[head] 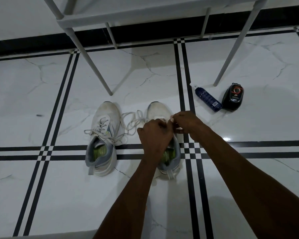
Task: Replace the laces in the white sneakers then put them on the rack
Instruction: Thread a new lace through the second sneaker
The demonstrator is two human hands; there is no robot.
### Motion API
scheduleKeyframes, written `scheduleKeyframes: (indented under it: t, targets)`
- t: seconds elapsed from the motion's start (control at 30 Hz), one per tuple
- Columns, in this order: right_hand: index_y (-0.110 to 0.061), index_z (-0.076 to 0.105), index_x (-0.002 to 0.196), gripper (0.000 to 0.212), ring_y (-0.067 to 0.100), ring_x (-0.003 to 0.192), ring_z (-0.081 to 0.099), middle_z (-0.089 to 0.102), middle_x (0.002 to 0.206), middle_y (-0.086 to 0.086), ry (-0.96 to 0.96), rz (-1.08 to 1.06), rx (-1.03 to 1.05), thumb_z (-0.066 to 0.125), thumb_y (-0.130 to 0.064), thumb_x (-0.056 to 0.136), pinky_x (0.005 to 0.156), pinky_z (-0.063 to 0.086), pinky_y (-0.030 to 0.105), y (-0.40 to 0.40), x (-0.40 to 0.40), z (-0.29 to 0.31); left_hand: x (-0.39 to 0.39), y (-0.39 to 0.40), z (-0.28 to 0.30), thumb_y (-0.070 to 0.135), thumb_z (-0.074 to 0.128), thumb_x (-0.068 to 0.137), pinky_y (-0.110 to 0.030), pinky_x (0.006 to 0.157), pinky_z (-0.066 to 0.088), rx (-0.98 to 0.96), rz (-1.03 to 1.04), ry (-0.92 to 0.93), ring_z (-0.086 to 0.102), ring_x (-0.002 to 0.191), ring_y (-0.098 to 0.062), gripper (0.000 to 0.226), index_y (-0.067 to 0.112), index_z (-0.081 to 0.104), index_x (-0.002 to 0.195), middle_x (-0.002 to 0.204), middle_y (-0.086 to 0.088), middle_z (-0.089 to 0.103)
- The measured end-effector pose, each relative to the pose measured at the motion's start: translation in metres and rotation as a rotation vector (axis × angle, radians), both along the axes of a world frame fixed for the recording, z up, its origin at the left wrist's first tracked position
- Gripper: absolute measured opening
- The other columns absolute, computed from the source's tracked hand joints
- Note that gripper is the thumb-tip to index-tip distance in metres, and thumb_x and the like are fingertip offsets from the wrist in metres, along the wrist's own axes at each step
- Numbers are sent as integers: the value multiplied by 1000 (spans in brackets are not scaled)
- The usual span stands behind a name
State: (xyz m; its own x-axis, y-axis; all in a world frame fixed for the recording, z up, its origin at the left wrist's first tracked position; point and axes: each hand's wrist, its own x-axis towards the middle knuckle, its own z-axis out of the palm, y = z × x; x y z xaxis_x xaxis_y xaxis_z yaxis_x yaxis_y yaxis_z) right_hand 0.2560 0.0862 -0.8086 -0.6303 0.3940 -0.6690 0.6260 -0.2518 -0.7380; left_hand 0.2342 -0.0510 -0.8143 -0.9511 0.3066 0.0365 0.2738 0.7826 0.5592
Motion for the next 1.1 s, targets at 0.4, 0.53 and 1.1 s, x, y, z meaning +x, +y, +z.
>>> scheduleKeyframes:
  t: [0.4, 0.53, 1.1]
  targets:
    - [-10, 57, 102, 11, 4, 71, 66, 67, 88, -1, 390, -734, 696, 53, -20, 100, 70, 55, 23, 68, -1, 48, 0, -6, -10, 43, 56, 87, -34, 82, 26, -21, 33, -10, 60, 83, -13, 27, 30, 78, 79, 71, 12, 71]
    - [-8, 67, 109, 42, 14, 99, 63, 66, 106, -1, 26, 89, 590, 70, -44, 89, 86, 50, 29, 30, 3, 12, -1, -6, -11, 43, 58, 89, -38, 86, 30, 56, 19, -37, 62, 86, -14, 26, 30, 78, 80, 74, 12, 72]
    - [-10, 64, 105, 13, 19, 81, 73, 72, 96, 6, 304, -843, 540, 61, -17, 94, 74, 62, 43, 85, 0, 32, 4, -10, -7, 32, 65, 88, -37, 86, 27, 140, 37, -29, 62, 85, -15, 15, 30, 79, 84, 73, 10, 72]
